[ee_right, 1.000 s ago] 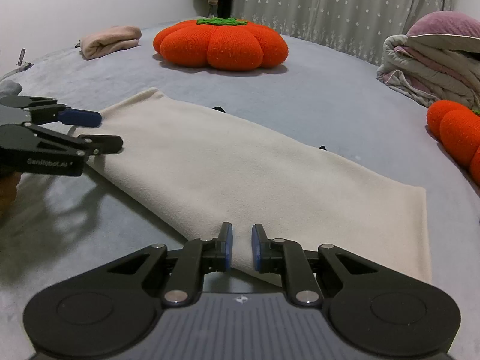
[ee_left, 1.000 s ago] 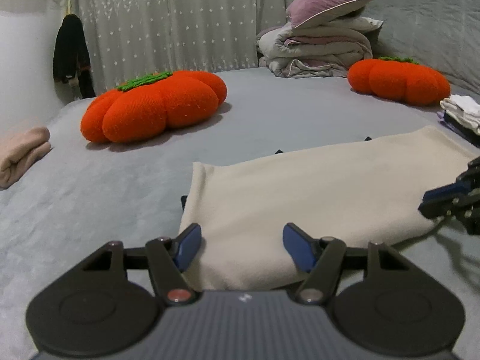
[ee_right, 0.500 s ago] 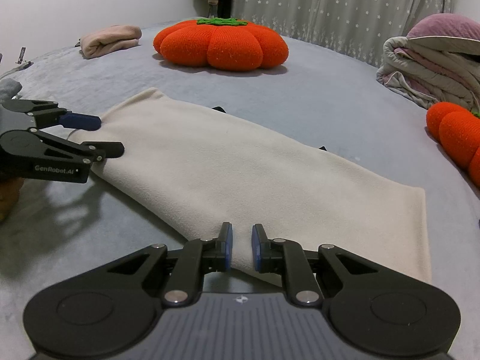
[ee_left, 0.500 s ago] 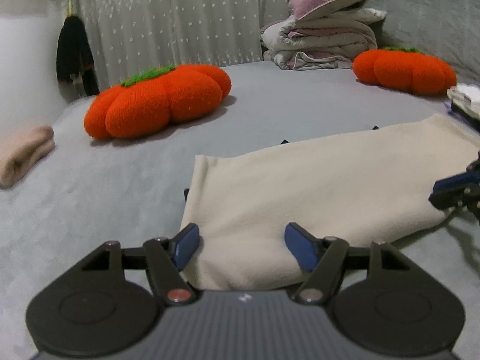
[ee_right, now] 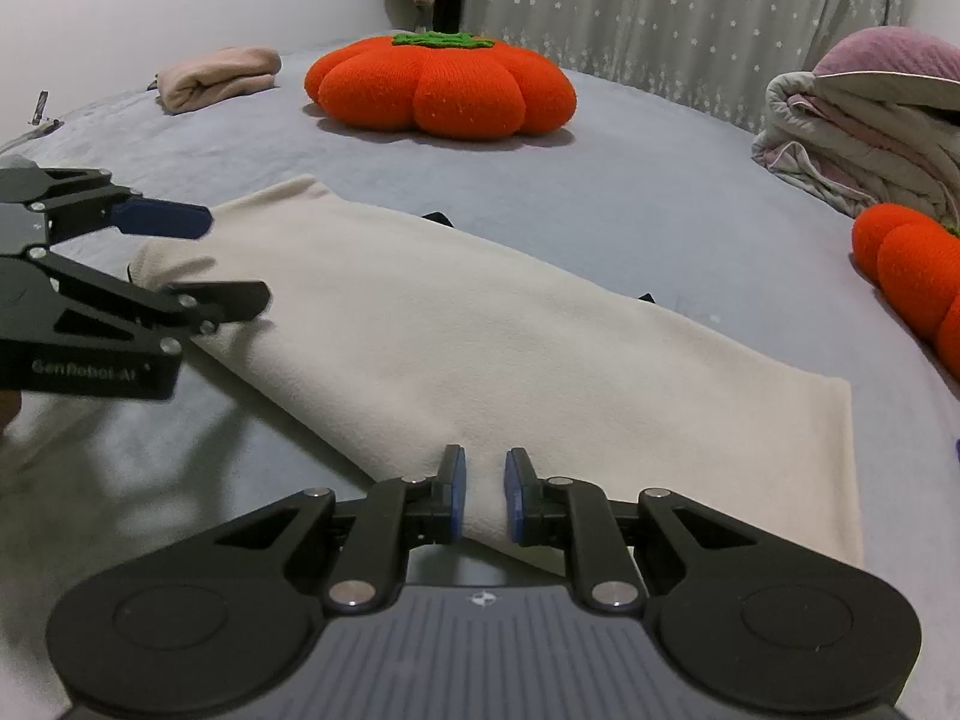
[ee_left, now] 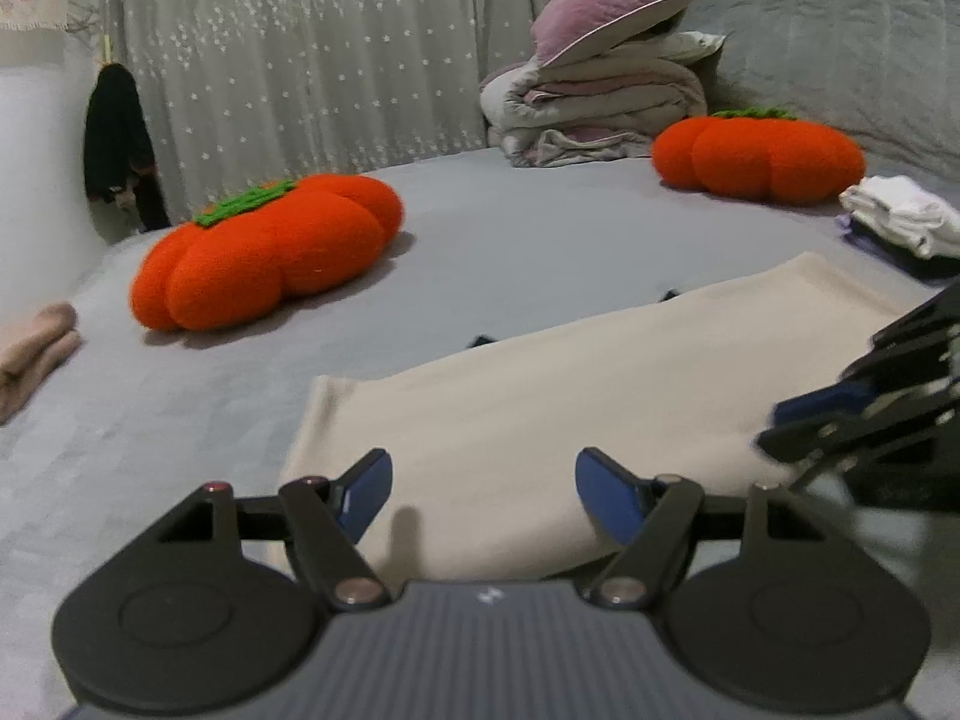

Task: Fold clothes

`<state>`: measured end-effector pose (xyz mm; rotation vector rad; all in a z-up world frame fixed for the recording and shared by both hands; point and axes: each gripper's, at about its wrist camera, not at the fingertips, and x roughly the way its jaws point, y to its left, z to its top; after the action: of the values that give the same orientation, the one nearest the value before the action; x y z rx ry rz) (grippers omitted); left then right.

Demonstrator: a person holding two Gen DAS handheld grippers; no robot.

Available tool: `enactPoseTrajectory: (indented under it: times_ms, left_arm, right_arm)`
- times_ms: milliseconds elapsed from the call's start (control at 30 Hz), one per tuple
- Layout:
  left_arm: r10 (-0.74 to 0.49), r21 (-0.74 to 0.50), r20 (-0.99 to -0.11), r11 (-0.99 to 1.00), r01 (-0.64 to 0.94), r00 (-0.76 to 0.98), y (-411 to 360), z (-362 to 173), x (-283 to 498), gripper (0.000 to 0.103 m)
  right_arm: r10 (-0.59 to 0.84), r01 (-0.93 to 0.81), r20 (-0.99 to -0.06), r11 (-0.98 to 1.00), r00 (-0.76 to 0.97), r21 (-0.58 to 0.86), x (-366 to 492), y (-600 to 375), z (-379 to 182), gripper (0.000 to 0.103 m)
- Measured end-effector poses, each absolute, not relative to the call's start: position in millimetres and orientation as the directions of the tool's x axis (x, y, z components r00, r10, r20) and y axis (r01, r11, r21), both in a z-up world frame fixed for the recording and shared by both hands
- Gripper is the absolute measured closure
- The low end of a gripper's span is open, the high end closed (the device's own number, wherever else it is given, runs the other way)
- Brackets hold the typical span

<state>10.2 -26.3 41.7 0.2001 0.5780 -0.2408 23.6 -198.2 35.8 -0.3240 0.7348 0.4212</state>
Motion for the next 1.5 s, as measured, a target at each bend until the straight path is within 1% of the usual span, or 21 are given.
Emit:
enactPoseTrajectory:
  times_ms: [133,233,433,633,767,867,1067,1167,1233,1267,1333,1367,1500]
  left_arm:
    - [-0.186,0.099,-0.58,0.95,0.295,0.793,-40.8,32.8,14.8,0.031]
    - [-0.168,0.098,-0.599,0.955,0.279,0.783,-46.4,22.8,20.7,0.031]
    - [-0.167,0.064,-0.621,0.963,0.262,0.766,-41.7,15.4,26.9,0.028]
    - [-0.161,0.068,-0.623,0.964,0.258,0.766,-41.9,15.5,28.4,0.027]
    - [-0.165,0.065,-0.624,0.963,0.261,0.764,-41.6,16.2,29.2,0.027]
    - [-0.162,0.077,-0.621,0.961,0.265,0.767,-41.6,14.9,27.7,0.027]
    - [-0.172,0.056,-0.622,0.963,0.262,0.764,-36.8,16.4,28.9,0.025]
    - [-0.178,0.043,-0.623,0.965,0.26,0.762,-32.5,18.4,29.6,0.025]
    - [-0.18,0.032,-0.622,0.966,0.255,0.762,-28.4,19.8,30.1,0.025]
    - [-0.18,0.028,-0.622,0.968,0.251,0.762,-25.9,20.6,30.4,0.025]
    - [-0.173,0.027,-0.622,0.97,0.241,0.764,-20.8,21.4,31.1,0.025]
    - [-0.168,0.027,-0.623,0.971,0.236,0.764,-18.4,21.7,31.7,0.025]
    - [-0.151,0.029,-0.626,0.976,0.215,0.765,-10.5,22.4,34.2,0.025]
  right_arm:
    - [0.255,-0.476,-0.702,0.869,0.665,-0.135,23.3,-198.1,35.8,0.087]
    - [0.259,-0.481,-0.703,0.867,0.663,-0.134,22.1,-199.1,35.3,0.087]
    - [0.288,-0.491,-0.703,0.865,0.651,-0.101,26.7,-205.6,39.8,0.087]
    - [0.297,-0.466,-0.656,0.879,0.694,-0.096,24.0,-199.3,42.1,0.085]
    - [0.337,-0.475,-0.629,0.878,0.7,-0.059,22.6,-192.9,43.0,0.085]
    - [0.349,-0.487,-0.643,0.872,0.682,-0.043,23.3,-188.4,39.1,0.085]
    - [0.341,-0.471,-0.677,0.882,0.652,-0.009,31.7,-197.6,39.1,0.081]
    - [0.353,-0.456,-0.695,0.889,0.627,0.041,36.5,-211.6,41.1,0.081]
    - [0.393,-0.415,-0.705,0.897,0.59,0.154,45.1,-229.3,41.6,0.081]
    - [0.412,-0.393,-0.708,0.897,0.574,0.203,49.2,-237.7,41.6,0.082]
    - [0.43,-0.359,-0.711,0.896,0.557,0.261,55.2,-251.4,40.4,0.088]
    - [0.424,-0.35,-0.715,0.899,0.556,0.262,56.6,-255.0,40.8,0.092]
    - [0.417,-0.345,-0.727,0.902,0.545,0.259,58.7,-262.9,43.8,0.093]
